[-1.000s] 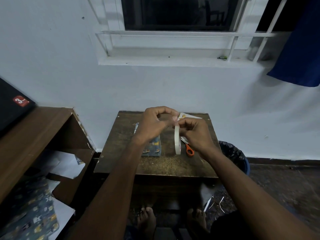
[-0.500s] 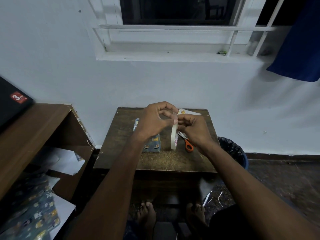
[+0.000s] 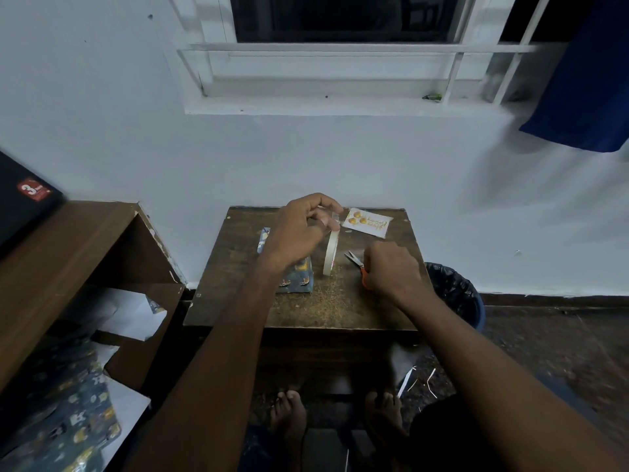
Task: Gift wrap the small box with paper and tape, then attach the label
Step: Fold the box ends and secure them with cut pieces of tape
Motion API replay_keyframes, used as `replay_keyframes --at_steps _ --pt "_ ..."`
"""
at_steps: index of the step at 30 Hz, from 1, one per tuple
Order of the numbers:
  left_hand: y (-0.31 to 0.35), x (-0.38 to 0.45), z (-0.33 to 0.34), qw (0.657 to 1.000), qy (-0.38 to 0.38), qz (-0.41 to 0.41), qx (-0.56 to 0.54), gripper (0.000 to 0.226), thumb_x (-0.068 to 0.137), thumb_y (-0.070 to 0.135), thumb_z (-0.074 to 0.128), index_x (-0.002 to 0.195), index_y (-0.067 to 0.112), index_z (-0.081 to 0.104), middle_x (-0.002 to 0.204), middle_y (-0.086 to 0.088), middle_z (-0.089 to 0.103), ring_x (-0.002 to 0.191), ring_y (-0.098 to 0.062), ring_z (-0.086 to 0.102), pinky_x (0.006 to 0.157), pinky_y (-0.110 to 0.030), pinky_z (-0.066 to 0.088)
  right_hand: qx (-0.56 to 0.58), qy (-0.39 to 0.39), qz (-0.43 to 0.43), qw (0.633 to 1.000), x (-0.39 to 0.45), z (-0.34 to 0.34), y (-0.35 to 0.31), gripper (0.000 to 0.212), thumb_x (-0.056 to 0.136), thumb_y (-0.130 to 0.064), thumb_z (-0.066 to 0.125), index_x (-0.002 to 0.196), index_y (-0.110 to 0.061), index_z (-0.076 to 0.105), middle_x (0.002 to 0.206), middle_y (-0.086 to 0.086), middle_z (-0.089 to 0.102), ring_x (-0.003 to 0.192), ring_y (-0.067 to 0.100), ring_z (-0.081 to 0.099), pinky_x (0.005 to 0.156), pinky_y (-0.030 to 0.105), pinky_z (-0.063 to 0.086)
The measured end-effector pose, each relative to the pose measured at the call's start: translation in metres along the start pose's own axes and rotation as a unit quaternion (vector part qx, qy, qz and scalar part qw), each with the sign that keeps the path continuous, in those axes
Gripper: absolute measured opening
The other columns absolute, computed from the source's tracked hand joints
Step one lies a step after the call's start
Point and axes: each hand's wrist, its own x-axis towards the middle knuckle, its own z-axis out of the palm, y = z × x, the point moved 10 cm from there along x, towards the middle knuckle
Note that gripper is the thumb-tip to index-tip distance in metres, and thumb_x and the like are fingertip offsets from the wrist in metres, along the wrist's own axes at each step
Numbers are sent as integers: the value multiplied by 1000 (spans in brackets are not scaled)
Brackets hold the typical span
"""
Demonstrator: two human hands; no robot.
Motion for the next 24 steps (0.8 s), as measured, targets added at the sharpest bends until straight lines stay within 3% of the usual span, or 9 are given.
replay_keyframes --at_steps 3,5,7,10,14,18,22,24 --pt "-2 0 -1 1000 -3 -10 5 36 105 4 52 112 33 72 90 17 80 81 1 67 73 -28 50 -8 13 8 1000 -1 2 -1 4 92 -12 65 95 -10 67 100 12 70 93 35 69 64 34 44" --pt "-2 0 0 1000 -3 -15 7 37 105 4 51 112 34 72 91 17 80 84 -12 70 79 -36 54 -7 14 9 1000 -1 3 0 5 93 -13 65 97 -10 66 102 13 70 94 34 69 64 34 43" --pt "-2 0 2 1000 -6 -17 2 38 105 3 50 112 33 72 92 16 80 90 -19 70 82 -36 53 -12 14 9 1000 1 4 2 10 94 -12 66 103 -8 65 106 13 70 98 35 69 66 35 43" --pt "-2 -1 4 1000 -14 -18 -5 39 106 2 49 114 32 72 92 16 80 101 -13 69 80 -26 46 2 16 15 1000 3 6 7 23 94 -14 67 115 -6 60 111 15 69 104 37 67 70 38 44" --pt "-2 1 5 999 -27 -22 -4 42 106 -1 46 117 31 72 95 17 80 117 1 64 86 -18 43 27 9 20 999 14 8 21 17 97 -18 65 110 -6 67 110 19 68 97 36 67 70 36 45" --pt "-4 2 8 999 -38 -19 -6 44 105 -3 44 117 30 72 95 16 81 127 0 60 95 -21 41 112 -21 13 993 18 -9 34 21 96 -22 71 113 -12 75 114 10 71 105 29 66 81 32 47" --pt "-6 3 9 999 -41 -16 -5 45 104 -2 44 115 32 72 96 16 80 115 -14 68 96 -34 46 293 -41 -12 955 14 -33 44 24 85 2 75 100 -16 74 93 8 72 80 20 69 72 35 62" --pt "-8 3 10 999 -40 -20 -3 45 104 -1 45 115 33 72 95 17 80 114 -16 68 94 -33 45 297 -35 -45 953 12 -41 44 33 78 4 77 95 -25 72 84 4 70 71 13 67 64 29 56"
